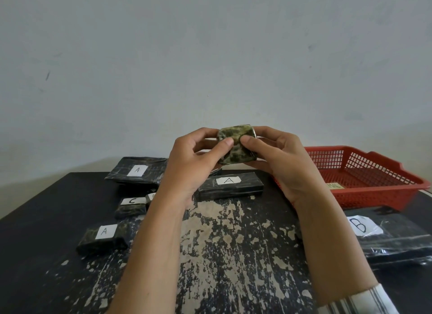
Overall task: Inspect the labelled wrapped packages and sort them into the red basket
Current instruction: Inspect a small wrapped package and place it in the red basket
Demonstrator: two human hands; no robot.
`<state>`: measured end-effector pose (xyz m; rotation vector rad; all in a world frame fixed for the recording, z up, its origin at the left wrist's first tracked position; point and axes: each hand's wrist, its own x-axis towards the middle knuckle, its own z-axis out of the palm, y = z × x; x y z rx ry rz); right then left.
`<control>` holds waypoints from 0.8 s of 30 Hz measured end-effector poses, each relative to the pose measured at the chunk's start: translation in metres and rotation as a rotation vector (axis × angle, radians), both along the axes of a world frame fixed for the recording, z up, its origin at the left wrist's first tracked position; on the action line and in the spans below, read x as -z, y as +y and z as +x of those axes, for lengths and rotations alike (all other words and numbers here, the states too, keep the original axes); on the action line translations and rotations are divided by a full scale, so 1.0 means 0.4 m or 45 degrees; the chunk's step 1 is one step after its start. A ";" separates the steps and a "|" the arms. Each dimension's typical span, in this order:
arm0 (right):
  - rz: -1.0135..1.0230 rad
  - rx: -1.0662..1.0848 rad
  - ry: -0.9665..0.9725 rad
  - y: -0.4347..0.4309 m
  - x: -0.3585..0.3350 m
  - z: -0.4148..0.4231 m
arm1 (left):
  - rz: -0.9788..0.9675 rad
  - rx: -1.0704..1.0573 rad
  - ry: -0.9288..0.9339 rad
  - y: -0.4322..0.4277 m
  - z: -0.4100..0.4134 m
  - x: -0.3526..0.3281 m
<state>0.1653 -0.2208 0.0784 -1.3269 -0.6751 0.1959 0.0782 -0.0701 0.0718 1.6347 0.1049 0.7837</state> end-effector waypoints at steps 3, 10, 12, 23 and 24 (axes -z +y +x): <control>0.004 -0.031 -0.003 0.001 -0.001 -0.002 | 0.002 -0.039 -0.005 0.002 0.002 0.000; 0.006 -0.085 -0.021 -0.004 0.006 0.006 | 0.048 -0.033 0.021 0.002 -0.001 0.002; 0.014 -0.093 -0.051 -0.006 0.009 0.007 | 0.039 0.006 0.081 0.003 -0.001 0.000; -0.008 -0.104 -0.223 -0.004 0.008 0.003 | -0.203 0.093 0.141 -0.005 -0.010 -0.013; -0.014 -0.122 -0.212 -0.006 0.007 0.001 | -0.206 0.088 0.122 -0.003 -0.011 -0.013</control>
